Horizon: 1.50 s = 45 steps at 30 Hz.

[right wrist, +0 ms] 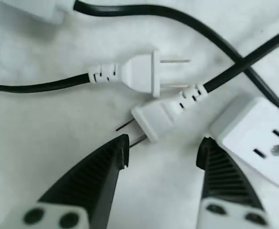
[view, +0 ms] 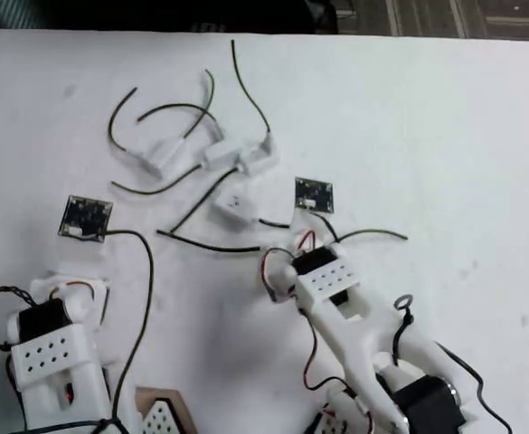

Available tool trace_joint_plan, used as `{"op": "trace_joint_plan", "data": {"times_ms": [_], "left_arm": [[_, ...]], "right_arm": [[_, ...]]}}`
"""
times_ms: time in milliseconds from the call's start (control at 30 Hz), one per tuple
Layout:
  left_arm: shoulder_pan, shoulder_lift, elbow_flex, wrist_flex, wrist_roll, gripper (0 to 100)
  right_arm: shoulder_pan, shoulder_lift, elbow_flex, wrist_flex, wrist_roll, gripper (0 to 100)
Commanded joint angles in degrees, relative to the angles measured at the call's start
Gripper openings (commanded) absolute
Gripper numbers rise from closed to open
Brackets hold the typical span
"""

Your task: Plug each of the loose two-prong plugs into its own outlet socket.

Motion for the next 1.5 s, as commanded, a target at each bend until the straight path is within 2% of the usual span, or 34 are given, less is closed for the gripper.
{"op": "trace_joint_plan", "data": {"times_ms": [0,267,667,867,967,1300,1467], "left_arm": [[0.04,-0.84,0.0,-0.88,0.09,2],[0.04,-0.84,0.0,-0.88,0.09,2],[0.04,-0.84,0.0,-0.88,0.09,2],[0.04,-0.84,0.0,-0.88,0.09,2],[0.04,-0.84,0.0,-0.88,0.09,2],[0.04,-0.84,0.0,-0.88,0.09,2],[0.04,-0.84,0.0,-0.88,0.09,2]], "right_arm": [[2.24,-1.89,-1.14,-2.07,-0.18,23.7],[2.68,3.38,-1.41,-7.34,-0.53,23.6],[3.21,4.88,-2.2,-7.69,-0.53,23.0],[2.95,5.14,-2.55,-10.42,-0.09,8.5],[2.95,5.05,-2.55,-11.03,0.09,4.3],[3.3,-1.98,-1.41,-8.75,8.62,1.8],[3.3,-11.3,-0.97,2.15,16.09,1.8]]}}
